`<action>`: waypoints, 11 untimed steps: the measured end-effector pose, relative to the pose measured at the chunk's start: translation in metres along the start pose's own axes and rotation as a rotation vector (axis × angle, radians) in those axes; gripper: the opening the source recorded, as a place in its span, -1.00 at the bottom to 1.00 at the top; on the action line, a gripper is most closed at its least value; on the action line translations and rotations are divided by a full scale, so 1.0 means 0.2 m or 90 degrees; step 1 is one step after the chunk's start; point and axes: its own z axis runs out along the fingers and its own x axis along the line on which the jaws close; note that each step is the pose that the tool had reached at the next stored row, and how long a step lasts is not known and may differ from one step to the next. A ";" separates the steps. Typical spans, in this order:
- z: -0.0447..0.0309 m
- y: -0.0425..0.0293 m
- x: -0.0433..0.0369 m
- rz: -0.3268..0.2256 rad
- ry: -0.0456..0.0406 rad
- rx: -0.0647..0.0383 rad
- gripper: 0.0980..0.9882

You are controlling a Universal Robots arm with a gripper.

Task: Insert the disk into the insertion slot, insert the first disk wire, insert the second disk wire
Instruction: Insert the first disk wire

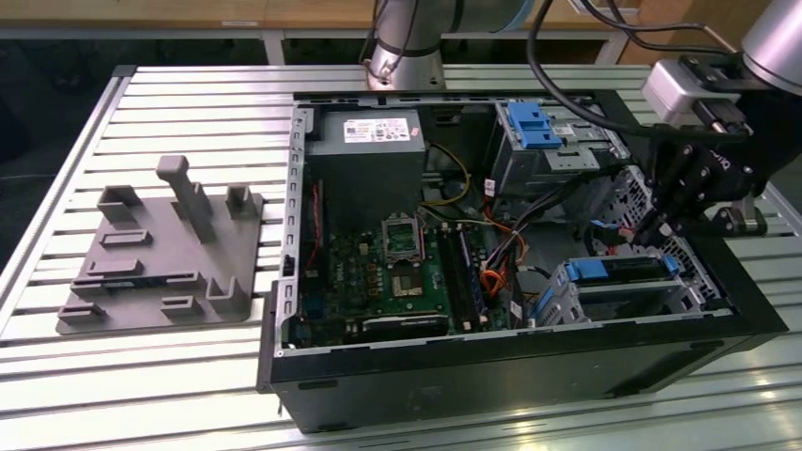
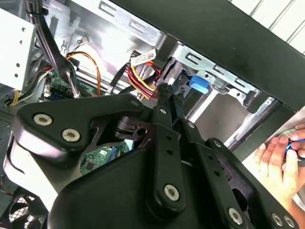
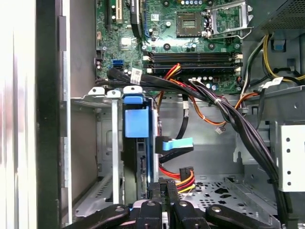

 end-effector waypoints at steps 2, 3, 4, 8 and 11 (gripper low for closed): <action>0.000 0.003 0.011 0.000 -0.0001 0.000 -0.85; 0.000 0.006 0.015 0.000 -0.0004 0.000 -0.85; 0.001 0.010 0.019 0.000 -0.0008 0.000 -0.85; 0.003 0.012 0.033 0.000 -0.0012 0.000 -0.85; 0.004 0.012 0.041 0.000 -0.0012 0.000 -0.85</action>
